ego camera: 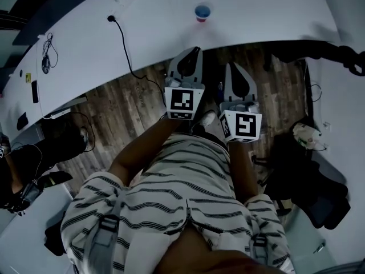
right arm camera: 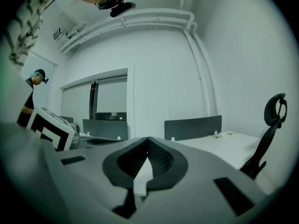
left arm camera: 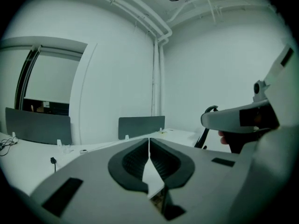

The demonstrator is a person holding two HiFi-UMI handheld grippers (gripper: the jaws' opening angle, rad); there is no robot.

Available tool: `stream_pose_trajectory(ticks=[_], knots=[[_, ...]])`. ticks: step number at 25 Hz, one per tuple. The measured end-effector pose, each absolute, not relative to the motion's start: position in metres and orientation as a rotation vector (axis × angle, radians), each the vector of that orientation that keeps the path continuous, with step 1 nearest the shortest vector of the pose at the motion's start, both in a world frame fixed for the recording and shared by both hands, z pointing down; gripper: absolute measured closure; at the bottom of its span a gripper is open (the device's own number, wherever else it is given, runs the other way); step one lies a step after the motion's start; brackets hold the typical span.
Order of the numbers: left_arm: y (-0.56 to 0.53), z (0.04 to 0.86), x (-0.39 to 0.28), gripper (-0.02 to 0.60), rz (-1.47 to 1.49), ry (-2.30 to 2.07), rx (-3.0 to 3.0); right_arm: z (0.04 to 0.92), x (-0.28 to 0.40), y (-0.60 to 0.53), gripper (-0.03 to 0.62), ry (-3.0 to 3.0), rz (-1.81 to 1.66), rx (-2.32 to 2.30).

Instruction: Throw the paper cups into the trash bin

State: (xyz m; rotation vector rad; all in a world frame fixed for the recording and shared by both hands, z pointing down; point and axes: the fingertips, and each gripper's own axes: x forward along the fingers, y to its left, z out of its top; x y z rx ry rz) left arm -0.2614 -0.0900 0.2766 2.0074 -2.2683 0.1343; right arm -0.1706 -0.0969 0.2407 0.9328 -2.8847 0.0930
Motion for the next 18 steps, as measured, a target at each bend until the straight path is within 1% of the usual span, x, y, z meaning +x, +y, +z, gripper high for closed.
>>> stream_pose_trajectory(ticks=[7, 18], knots=[[-0.113, 0.301, -0.268, 0.555, 0.165, -2.26, 1.996, 0.255, -0.165, -0.11, 0.585, -2.868, 0.178, 0.983], [-0.146, 0.347, -0.289, 0.555, 0.226, -2.261, 1.963, 0.279, -0.163, -0.118, 0.585, -2.819, 0.195, 1.018]])
